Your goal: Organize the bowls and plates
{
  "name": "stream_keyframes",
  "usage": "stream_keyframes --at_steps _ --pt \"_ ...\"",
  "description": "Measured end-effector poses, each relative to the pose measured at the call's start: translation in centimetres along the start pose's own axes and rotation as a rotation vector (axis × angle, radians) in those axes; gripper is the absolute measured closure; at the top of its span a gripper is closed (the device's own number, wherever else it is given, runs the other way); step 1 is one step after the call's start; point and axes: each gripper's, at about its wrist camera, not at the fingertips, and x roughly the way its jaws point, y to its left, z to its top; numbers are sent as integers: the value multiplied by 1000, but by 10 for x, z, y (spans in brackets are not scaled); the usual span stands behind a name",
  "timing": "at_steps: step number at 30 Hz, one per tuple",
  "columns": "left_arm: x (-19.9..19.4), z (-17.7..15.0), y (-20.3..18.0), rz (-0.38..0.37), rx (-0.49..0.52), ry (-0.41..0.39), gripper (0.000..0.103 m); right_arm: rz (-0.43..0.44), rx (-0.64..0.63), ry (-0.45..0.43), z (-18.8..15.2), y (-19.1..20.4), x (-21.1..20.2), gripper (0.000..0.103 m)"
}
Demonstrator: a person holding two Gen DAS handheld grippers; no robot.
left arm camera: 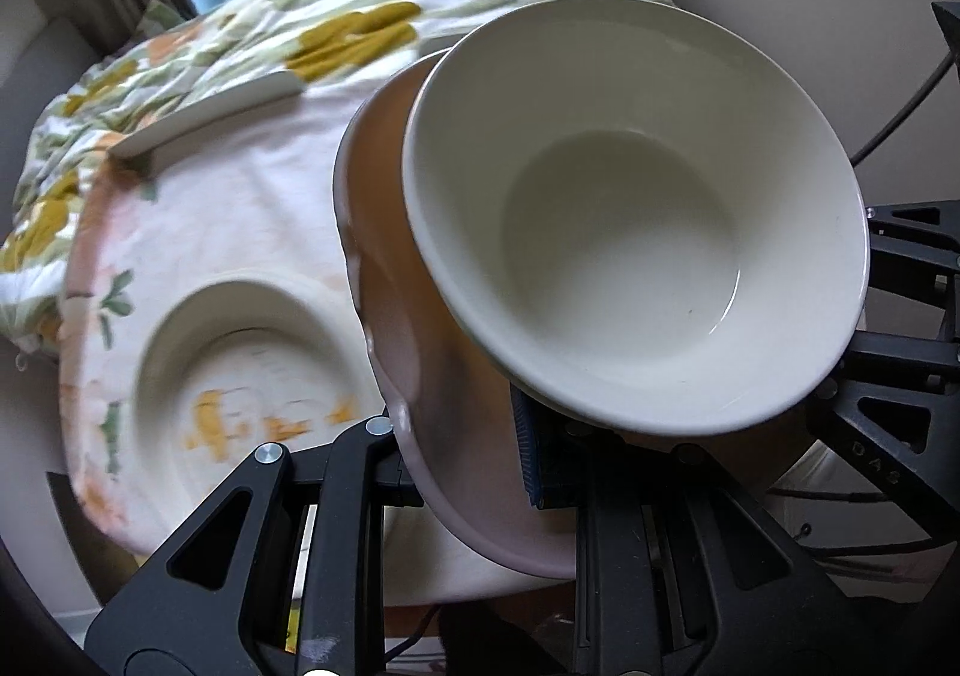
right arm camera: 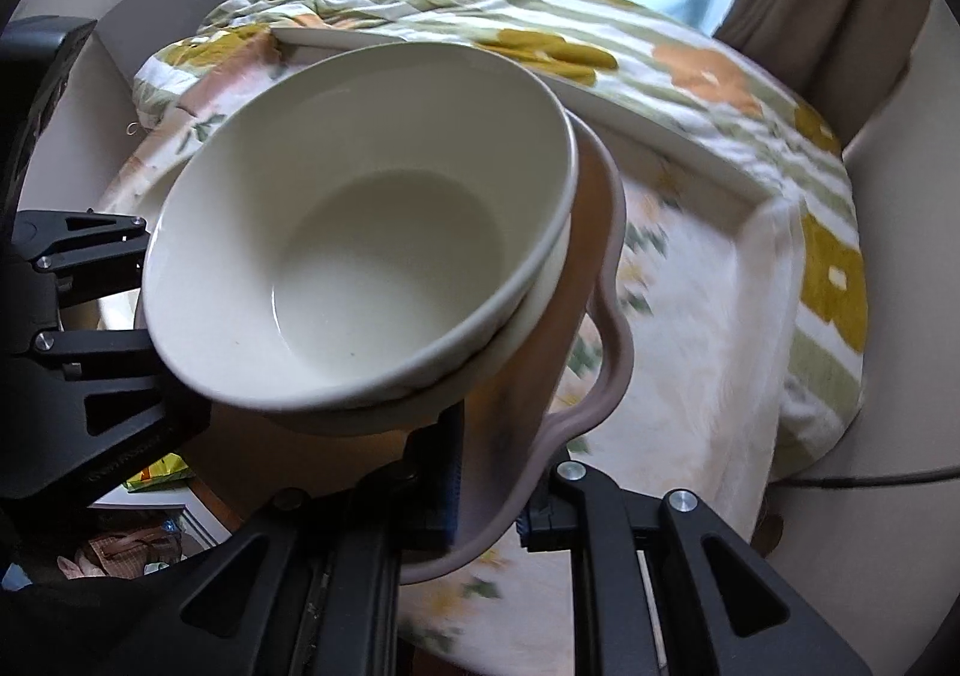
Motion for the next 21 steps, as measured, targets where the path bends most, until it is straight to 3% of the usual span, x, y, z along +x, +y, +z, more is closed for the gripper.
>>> stream_keyframes --at_steps 7,14,21 --pt "-17 -27 82 20 -14 26 85 25 -4 -5 32 75 7 90" --pt "-5 -53 149 14 -25 68 85 58 12 23 53 133 35 90" --pt "13 -64 172 -10 -12 101 85 60 39 50 60 158 59 90"
